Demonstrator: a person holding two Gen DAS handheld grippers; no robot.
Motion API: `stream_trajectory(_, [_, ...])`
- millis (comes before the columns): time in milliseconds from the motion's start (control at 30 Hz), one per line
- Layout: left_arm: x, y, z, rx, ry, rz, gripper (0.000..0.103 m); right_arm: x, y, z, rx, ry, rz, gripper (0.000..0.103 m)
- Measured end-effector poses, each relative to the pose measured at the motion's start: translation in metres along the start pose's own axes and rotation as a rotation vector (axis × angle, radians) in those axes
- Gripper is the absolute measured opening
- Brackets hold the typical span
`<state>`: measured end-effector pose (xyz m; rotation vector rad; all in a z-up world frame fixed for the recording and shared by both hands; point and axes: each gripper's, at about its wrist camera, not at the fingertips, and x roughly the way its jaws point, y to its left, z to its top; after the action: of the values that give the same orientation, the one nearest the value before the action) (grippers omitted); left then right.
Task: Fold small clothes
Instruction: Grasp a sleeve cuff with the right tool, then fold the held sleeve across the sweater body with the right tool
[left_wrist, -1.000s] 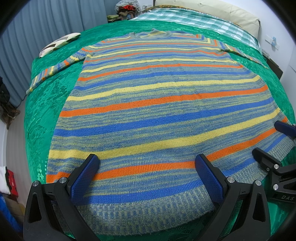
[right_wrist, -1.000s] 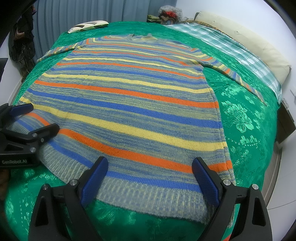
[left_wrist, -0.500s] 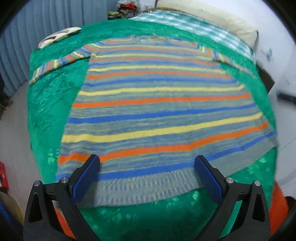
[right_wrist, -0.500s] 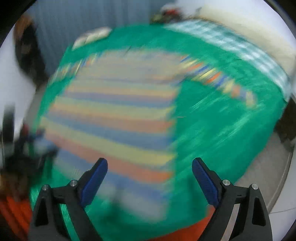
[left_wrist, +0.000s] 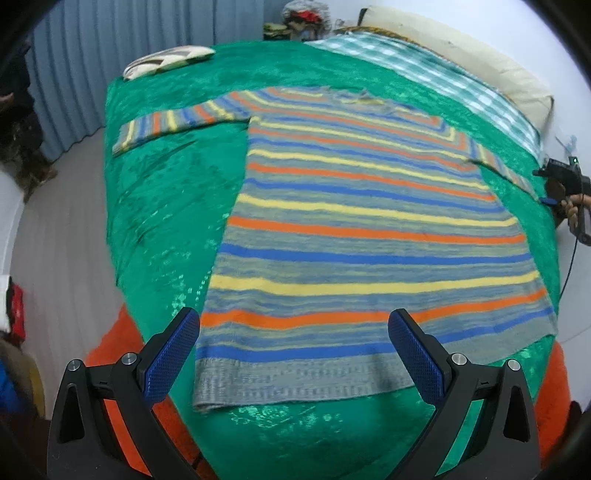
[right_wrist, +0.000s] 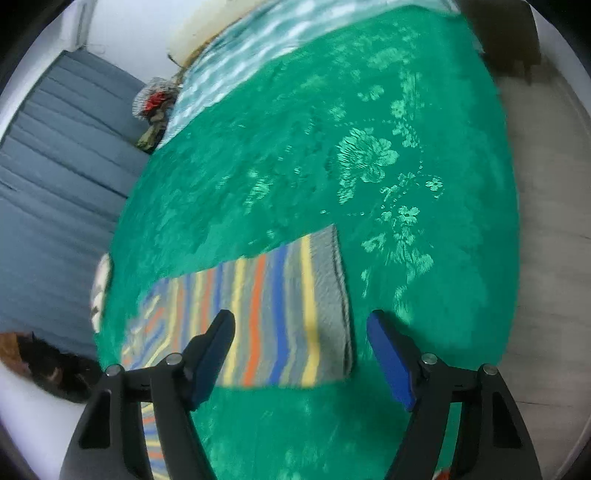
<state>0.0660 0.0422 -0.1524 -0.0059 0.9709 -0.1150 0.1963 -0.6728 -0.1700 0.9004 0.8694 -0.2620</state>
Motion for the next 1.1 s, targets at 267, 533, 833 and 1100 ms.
stream_trajectory(267, [0.013,-0.002,-0.007,0.016,0.046,0.005,0.102,0.026,0.004,-0.004,-0.057,0.077,-0.139,0.003])
stream_trajectory(533, [0.003,0.007,-0.007,-0.016,0.006,-0.03,0.102,-0.038,0.157,-0.017,-0.427,-0.086,-0.005,0.003])
stream_trajectory(833, [0.001,0.025,-0.01,-0.062,-0.006,-0.022,0.102,0.02,0.328,-0.086,-0.68,0.1,0.272,0.006])
stream_trajectory(1100, [0.002,0.037,-0.011,-0.114,0.002,-0.037,0.102,0.07,0.318,-0.096,-0.697,0.218,0.163,0.038])
